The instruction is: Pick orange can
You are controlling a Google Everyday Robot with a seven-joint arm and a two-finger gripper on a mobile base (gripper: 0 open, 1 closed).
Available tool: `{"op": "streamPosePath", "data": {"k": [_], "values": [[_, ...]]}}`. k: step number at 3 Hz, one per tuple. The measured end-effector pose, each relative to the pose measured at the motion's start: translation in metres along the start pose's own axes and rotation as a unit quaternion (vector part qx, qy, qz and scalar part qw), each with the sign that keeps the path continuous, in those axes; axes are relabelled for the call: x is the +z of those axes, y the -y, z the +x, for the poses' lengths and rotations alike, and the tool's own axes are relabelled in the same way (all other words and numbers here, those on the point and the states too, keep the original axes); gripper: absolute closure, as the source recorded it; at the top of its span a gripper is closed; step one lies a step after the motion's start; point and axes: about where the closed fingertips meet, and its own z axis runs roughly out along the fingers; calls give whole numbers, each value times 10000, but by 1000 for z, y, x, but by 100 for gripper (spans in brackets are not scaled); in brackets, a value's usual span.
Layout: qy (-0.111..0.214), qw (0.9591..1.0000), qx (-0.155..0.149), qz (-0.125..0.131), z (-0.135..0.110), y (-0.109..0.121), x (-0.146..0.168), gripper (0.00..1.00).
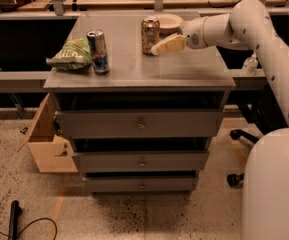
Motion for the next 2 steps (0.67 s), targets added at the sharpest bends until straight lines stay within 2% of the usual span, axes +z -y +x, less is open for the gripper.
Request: {"op": "streamPosePath", "data": {"k": [1,2], "values": [[354,9993,11,-93,1,15,33,0],[613,9980,121,-135,5,25,65,17]]}}
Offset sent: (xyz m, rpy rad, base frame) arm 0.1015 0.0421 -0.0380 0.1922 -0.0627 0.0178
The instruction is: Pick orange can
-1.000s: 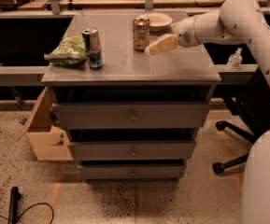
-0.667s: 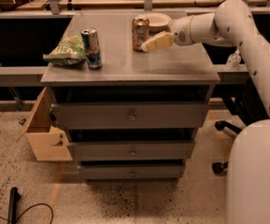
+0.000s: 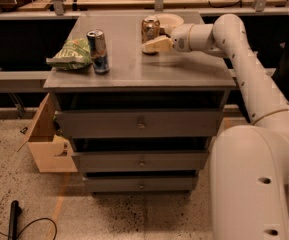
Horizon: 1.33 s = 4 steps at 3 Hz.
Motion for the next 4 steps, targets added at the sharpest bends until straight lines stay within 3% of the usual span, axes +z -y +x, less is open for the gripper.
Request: {"op": "streamPosePath", "data": {"k": [1,2,3,4], "values": [[227,9996,21,-183,0,-1,30,42],[459,9985,-35,-301,-11,-5,39,64],[908,9943,-333,-444,-66,-19,23,88],[1291,9890,-522,-507,-118,-32,-1,100]]}}
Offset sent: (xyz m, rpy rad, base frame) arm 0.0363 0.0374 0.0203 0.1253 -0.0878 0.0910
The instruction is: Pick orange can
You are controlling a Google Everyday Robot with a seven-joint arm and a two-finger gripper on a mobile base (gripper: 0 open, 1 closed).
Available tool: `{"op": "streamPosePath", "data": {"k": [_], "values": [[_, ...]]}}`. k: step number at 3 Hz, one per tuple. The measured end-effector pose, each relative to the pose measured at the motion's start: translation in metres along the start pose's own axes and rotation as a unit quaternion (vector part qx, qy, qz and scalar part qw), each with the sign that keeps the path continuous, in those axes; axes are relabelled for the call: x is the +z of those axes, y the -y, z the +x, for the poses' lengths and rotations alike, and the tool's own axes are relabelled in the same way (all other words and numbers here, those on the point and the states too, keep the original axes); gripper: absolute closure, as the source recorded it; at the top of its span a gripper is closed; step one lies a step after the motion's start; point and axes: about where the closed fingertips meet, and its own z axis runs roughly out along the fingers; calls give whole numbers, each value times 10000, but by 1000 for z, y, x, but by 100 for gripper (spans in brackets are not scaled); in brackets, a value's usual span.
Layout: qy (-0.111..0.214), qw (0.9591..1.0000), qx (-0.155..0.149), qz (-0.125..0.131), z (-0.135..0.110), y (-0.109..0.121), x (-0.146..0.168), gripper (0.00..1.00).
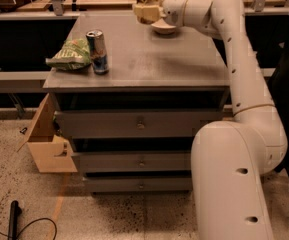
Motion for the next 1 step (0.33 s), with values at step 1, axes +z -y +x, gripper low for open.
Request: {"op": "streamPosePath", "data": {"k": [1], "values": [[63,10000,-35,-9,-10,-2,-1,100]]}}
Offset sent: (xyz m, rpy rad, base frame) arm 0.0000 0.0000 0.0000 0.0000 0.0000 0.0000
